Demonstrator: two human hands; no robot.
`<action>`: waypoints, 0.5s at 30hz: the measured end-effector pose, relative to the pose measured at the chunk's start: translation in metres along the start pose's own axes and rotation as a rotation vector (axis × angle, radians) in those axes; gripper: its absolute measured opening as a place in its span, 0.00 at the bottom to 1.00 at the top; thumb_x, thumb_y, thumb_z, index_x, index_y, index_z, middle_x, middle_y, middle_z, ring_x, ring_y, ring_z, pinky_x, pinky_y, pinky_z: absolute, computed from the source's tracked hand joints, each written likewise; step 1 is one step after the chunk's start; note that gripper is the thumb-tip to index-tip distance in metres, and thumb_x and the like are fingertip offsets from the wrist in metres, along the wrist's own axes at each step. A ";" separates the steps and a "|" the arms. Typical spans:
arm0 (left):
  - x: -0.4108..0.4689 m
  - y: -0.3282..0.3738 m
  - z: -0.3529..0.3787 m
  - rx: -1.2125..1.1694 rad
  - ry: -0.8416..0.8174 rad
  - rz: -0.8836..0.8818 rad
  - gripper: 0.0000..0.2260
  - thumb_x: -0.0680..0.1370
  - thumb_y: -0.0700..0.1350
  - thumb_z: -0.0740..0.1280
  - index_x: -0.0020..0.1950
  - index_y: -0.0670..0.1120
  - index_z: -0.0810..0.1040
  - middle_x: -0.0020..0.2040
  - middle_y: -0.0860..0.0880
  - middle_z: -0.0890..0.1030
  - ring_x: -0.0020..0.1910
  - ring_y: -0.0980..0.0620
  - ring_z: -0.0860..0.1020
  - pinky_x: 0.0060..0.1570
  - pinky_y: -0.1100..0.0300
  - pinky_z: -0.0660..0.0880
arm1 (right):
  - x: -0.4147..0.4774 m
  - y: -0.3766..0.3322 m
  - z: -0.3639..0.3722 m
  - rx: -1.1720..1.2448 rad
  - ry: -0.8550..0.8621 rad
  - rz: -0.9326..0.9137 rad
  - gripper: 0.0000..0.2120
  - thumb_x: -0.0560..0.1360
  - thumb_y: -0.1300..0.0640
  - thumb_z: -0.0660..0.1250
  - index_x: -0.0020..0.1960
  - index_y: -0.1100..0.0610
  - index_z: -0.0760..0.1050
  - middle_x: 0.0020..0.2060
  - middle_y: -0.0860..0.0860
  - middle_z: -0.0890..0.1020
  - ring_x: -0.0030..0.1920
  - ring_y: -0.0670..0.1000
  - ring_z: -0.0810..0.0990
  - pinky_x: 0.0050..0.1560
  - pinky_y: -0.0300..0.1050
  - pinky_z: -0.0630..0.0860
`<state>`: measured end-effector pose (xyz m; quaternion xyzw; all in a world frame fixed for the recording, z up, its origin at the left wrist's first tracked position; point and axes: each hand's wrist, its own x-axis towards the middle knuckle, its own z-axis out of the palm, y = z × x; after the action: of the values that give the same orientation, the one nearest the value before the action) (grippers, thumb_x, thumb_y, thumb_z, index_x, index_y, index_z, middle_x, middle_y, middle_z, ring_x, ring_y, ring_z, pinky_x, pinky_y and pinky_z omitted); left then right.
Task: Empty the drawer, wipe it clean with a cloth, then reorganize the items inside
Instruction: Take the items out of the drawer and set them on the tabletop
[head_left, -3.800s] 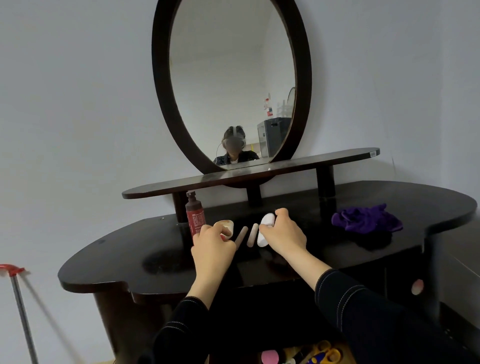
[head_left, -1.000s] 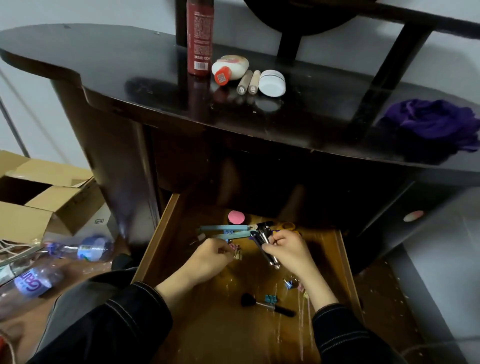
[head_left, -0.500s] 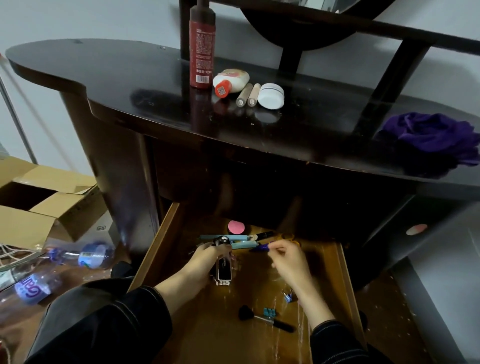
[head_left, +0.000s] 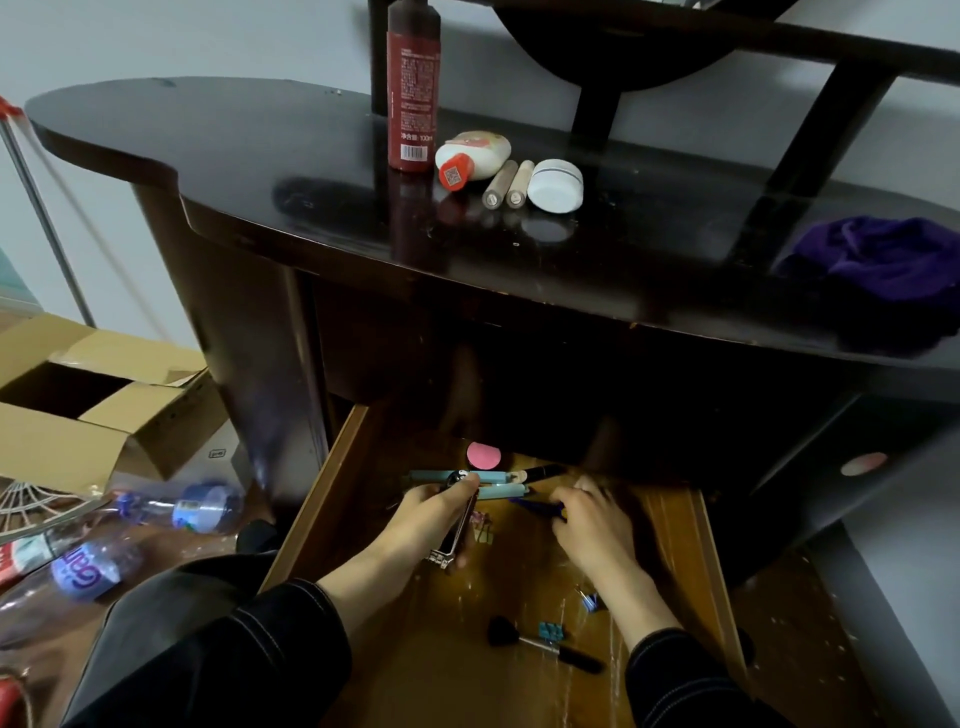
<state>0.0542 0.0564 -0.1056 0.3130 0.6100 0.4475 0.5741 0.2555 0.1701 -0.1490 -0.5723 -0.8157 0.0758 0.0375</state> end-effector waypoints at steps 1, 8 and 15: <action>0.000 0.000 0.000 -0.008 0.003 -0.003 0.21 0.81 0.59 0.63 0.60 0.42 0.75 0.35 0.41 0.80 0.27 0.46 0.77 0.29 0.58 0.75 | 0.000 0.001 0.000 -0.007 0.004 0.010 0.16 0.80 0.51 0.66 0.67 0.46 0.75 0.67 0.48 0.73 0.67 0.53 0.71 0.59 0.45 0.73; 0.002 0.000 -0.005 -0.088 0.049 0.021 0.21 0.83 0.58 0.59 0.59 0.40 0.74 0.38 0.39 0.82 0.29 0.44 0.80 0.29 0.57 0.77 | -0.003 0.002 0.002 -0.062 0.003 -0.009 0.14 0.77 0.47 0.69 0.62 0.46 0.76 0.64 0.46 0.76 0.68 0.52 0.70 0.67 0.49 0.68; -0.003 0.004 -0.008 0.030 0.087 0.128 0.12 0.82 0.49 0.66 0.59 0.42 0.74 0.44 0.37 0.83 0.34 0.42 0.82 0.37 0.47 0.80 | -0.015 -0.003 -0.005 0.093 0.012 -0.071 0.11 0.77 0.47 0.69 0.57 0.47 0.73 0.55 0.44 0.78 0.50 0.45 0.77 0.46 0.36 0.71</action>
<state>0.0462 0.0535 -0.1014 0.3403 0.6196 0.4873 0.5127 0.2581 0.1556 -0.1433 -0.5412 -0.8308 0.1088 0.0717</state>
